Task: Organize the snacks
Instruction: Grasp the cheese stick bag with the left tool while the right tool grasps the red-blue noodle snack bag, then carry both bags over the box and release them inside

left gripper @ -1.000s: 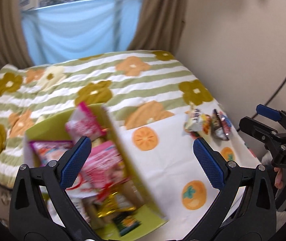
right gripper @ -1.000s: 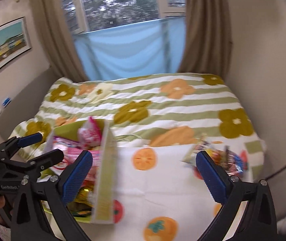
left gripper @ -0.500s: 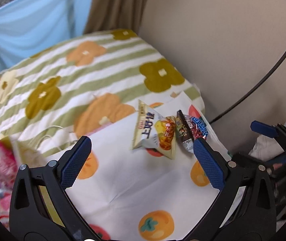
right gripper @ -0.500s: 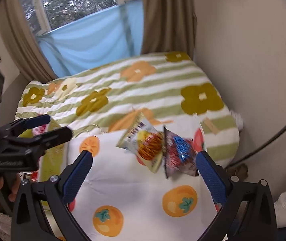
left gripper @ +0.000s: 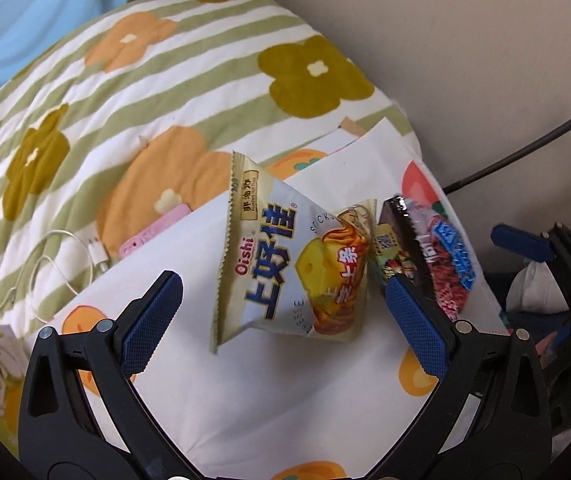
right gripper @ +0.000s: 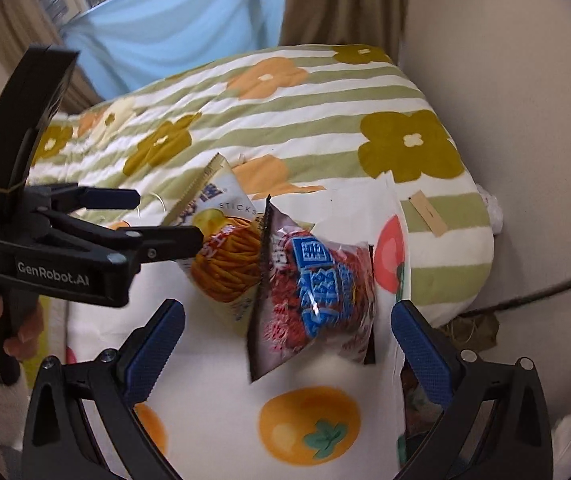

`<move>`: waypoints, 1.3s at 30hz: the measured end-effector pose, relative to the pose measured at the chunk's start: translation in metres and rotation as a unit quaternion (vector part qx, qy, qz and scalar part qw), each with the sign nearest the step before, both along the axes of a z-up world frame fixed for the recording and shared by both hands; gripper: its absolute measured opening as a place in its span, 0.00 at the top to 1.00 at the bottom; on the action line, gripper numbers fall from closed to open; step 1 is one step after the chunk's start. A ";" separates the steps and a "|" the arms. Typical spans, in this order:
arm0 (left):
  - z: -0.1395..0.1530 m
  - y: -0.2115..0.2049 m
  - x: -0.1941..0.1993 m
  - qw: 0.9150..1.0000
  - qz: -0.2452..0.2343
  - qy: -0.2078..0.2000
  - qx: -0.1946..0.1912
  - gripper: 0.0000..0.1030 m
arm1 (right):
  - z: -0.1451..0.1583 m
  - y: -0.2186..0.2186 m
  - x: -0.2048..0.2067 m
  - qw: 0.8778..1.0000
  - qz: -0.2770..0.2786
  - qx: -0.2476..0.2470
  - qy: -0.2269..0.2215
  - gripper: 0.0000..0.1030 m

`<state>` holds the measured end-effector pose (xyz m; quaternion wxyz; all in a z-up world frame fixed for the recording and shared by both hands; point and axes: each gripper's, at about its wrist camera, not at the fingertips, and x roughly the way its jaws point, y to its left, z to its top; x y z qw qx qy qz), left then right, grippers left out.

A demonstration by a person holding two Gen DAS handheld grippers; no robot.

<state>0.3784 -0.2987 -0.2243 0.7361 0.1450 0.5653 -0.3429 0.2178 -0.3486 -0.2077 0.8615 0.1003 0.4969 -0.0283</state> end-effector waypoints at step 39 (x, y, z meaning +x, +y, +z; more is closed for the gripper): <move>0.002 0.019 -0.025 0.997 0.067 -0.042 0.011 0.36 | -0.044 -0.015 0.019 0.998 0.039 0.041 0.037 0.33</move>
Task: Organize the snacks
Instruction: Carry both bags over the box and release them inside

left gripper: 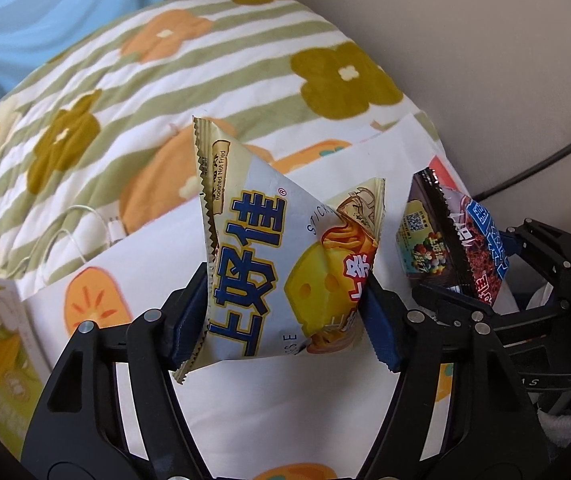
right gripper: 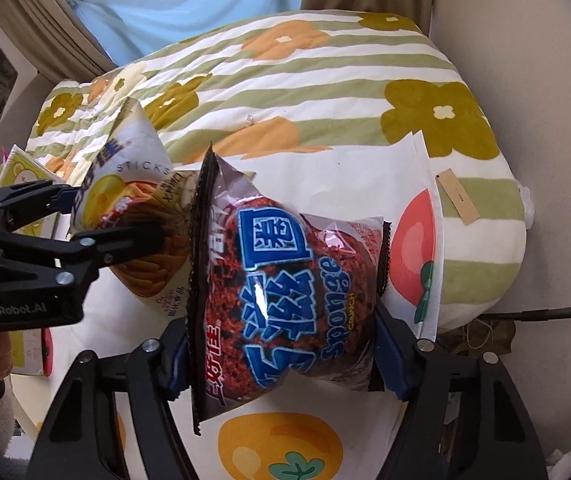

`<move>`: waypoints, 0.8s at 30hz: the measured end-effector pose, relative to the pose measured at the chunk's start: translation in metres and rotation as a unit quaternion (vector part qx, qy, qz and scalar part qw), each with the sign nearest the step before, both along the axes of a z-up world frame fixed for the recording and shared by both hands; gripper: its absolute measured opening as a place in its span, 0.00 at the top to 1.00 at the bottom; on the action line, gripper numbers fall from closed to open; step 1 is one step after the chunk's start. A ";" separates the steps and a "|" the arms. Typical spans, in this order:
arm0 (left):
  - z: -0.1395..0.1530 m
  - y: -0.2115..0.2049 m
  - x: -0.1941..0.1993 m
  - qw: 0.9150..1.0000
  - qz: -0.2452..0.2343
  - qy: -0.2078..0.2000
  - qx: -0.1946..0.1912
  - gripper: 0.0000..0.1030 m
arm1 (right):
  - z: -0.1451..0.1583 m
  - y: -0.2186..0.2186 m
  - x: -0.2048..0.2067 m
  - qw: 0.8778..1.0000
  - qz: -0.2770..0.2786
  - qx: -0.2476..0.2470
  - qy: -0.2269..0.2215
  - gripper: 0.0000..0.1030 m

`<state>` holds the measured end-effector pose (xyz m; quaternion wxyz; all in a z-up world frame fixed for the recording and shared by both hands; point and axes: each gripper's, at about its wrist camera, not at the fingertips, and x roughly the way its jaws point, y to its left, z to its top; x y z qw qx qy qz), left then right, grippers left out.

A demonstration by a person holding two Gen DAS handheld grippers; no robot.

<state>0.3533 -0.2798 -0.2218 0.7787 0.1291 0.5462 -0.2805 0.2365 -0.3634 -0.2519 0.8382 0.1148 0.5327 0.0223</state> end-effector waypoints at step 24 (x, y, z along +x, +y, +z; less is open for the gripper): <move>0.202 0.296 -0.086 0.965 0.195 -0.167 -0.048 0.36 | 0.174 0.200 -0.017 0.973 0.147 0.057 -0.171 0.33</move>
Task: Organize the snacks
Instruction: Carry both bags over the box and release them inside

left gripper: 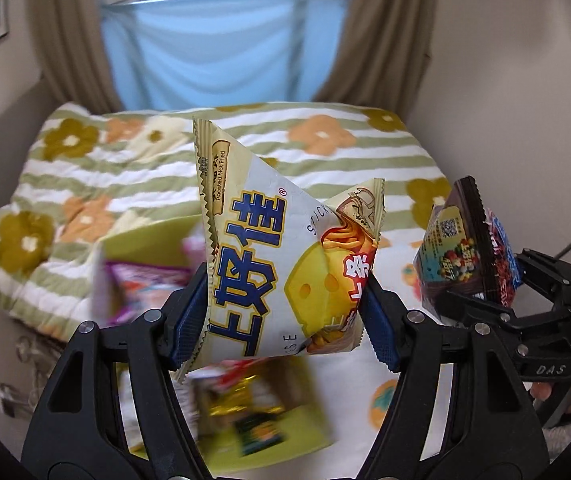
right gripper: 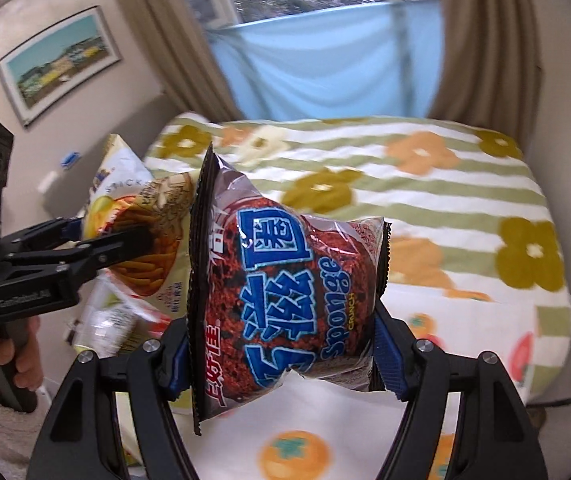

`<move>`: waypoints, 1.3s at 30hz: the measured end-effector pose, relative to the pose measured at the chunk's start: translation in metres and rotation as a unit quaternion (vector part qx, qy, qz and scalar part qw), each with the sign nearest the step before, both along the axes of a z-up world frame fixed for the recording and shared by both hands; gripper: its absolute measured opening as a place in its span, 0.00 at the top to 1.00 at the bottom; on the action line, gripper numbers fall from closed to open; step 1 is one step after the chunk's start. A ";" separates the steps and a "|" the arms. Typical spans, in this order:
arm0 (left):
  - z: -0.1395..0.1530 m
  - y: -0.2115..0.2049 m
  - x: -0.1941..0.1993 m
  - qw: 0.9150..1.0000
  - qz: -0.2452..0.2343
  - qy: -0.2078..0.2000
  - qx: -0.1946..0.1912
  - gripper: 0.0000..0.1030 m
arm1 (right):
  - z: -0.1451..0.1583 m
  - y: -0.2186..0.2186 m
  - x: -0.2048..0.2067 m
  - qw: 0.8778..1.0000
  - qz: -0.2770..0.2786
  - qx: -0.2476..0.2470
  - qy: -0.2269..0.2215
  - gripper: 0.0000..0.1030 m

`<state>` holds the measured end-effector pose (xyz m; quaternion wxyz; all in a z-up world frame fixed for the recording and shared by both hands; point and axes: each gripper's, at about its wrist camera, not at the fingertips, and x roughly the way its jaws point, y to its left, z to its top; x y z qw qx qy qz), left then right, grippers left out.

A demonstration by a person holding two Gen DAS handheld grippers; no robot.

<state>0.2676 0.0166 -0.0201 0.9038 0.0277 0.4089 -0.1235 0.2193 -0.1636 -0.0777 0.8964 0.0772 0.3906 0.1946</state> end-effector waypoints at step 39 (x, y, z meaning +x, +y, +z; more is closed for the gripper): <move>-0.049 0.146 -0.017 0.995 -0.016 0.059 -0.074 0.20 | -0.026 0.152 -0.018 0.998 -0.025 0.027 0.047 0.07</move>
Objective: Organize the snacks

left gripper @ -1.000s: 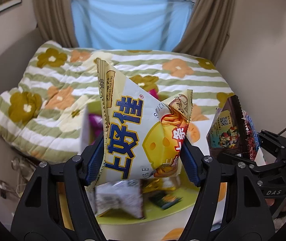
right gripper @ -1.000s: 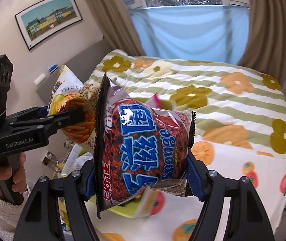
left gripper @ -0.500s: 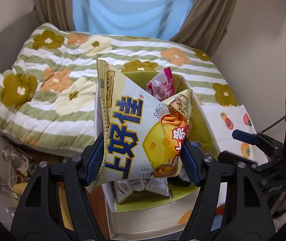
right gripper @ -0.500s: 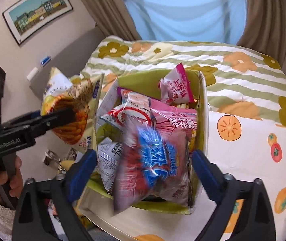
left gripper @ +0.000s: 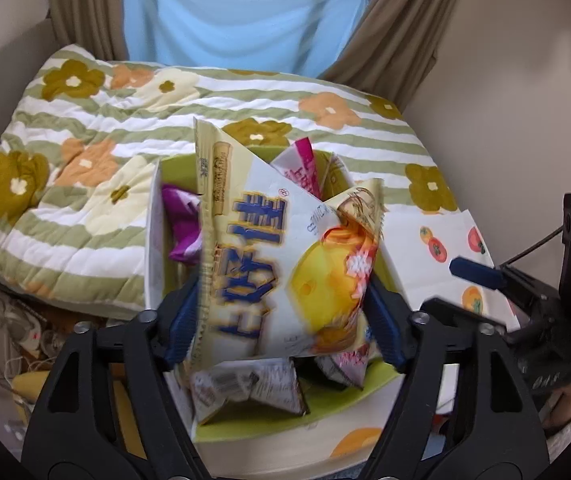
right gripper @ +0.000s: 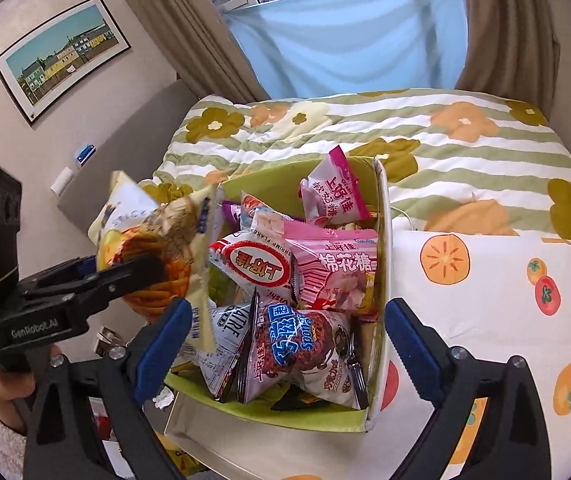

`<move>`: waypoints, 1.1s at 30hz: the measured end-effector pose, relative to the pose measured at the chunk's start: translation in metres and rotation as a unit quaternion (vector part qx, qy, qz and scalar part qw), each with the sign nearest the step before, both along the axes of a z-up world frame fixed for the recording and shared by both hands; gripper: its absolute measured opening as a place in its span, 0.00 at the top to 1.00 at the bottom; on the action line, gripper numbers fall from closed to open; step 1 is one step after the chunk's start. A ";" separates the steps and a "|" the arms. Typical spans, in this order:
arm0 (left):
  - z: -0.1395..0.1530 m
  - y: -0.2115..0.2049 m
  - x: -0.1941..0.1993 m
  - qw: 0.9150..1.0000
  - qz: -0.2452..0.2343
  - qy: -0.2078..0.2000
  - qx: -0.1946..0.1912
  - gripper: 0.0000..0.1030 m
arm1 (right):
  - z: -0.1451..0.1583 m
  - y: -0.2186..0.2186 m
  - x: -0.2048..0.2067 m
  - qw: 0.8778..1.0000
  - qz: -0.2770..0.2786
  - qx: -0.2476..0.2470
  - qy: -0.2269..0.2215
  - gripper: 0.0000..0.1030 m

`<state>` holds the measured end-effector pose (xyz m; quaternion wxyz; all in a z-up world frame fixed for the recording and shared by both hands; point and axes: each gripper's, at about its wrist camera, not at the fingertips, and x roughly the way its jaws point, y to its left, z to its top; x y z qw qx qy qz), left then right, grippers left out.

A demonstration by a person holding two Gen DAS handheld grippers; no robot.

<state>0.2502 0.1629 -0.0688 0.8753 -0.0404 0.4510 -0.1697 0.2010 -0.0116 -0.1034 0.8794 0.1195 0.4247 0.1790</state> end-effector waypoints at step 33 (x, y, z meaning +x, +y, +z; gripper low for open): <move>0.076 0.004 -0.146 0.988 0.071 -0.133 0.045 0.00 | 0.068 -0.028 -0.083 0.994 -0.034 -0.059 -0.089 0.07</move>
